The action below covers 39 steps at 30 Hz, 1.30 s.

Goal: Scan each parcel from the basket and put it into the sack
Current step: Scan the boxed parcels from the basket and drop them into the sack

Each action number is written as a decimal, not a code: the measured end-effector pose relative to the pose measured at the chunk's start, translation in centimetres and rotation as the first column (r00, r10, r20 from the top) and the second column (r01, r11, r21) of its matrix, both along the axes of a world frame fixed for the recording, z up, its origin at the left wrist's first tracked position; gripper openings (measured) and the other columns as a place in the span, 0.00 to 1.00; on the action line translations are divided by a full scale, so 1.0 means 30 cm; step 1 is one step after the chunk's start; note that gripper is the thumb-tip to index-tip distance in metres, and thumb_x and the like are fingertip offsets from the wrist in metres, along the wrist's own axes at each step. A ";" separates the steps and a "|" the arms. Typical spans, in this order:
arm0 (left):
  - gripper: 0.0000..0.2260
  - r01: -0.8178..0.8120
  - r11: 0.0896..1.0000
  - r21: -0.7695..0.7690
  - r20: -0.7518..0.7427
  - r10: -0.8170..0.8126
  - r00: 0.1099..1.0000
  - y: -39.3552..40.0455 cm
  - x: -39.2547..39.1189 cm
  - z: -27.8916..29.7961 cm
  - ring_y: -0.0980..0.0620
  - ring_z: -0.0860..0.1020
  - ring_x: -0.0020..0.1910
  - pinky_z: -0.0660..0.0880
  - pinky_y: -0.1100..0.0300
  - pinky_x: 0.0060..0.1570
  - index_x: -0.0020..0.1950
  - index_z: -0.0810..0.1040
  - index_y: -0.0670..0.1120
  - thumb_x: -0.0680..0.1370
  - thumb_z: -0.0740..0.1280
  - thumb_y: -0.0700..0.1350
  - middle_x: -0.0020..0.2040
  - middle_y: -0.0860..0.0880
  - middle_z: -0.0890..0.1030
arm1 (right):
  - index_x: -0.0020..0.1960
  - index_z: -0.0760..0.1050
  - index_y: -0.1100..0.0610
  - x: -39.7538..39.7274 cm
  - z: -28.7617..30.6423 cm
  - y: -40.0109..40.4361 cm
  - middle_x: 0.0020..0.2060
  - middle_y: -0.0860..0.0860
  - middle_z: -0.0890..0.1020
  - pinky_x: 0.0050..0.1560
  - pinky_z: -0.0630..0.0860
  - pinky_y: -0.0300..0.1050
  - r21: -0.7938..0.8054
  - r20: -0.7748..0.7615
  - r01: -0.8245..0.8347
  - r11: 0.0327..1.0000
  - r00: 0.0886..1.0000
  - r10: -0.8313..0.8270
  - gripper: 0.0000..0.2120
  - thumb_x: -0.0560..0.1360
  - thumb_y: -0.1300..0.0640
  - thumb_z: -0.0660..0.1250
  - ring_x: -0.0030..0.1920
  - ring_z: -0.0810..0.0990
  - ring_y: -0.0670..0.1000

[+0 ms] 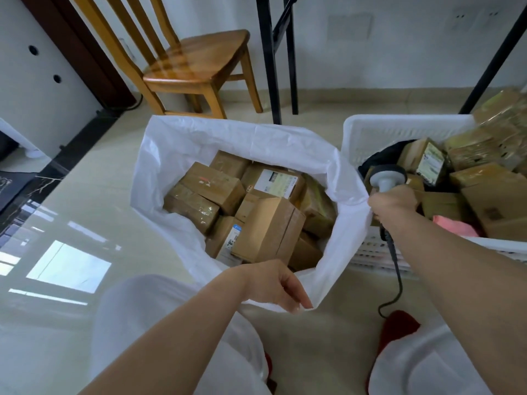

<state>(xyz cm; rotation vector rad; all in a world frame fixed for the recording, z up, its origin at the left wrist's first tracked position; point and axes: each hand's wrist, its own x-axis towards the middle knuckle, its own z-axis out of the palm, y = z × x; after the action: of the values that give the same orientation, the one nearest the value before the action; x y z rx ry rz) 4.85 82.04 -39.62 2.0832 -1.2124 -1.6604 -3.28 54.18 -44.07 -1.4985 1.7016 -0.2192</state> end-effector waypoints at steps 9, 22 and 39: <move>0.11 -0.237 0.952 -0.194 0.239 0.280 0.930 0.076 0.079 0.096 0.59 0.79 0.54 0.75 0.56 0.62 0.56 0.83 0.53 0.77 0.69 0.55 0.52 0.56 0.83 | 0.56 0.77 0.64 -0.040 0.217 0.084 0.47 0.60 0.83 0.47 0.81 0.52 -0.065 0.200 -0.127 0.990 0.970 0.137 0.20 0.69 0.56 0.75 0.47 0.83 0.60; 0.10 -0.158 0.893 -0.421 0.238 0.276 0.931 -0.409 -0.080 0.225 0.52 0.81 0.52 0.76 0.52 0.60 0.53 0.84 0.47 0.77 0.70 0.52 0.50 0.51 0.84 | 0.43 0.75 0.66 -0.451 0.345 -0.111 0.29 0.55 0.75 0.27 0.67 0.41 0.106 0.464 0.054 0.993 0.880 -0.098 0.11 0.78 0.57 0.67 0.24 0.69 0.50; 0.28 0.250 0.941 -0.228 0.642 -0.047 0.765 -1.229 -0.161 -0.183 0.43 0.74 0.63 0.73 0.52 0.60 0.71 0.70 0.46 0.73 0.74 0.47 0.66 0.44 0.74 | 0.47 0.77 0.62 -0.561 0.010 -0.461 0.41 0.58 0.80 0.45 0.79 0.49 0.022 0.528 0.001 1.000 0.849 -0.013 0.14 0.76 0.49 0.71 0.40 0.80 0.53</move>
<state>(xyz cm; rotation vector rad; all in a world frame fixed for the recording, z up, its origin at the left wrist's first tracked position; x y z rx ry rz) 0.03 45.16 -45.10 2.4589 -1.7319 -0.7208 -20.12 40.35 -43.79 -1.2631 1.2554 -0.5637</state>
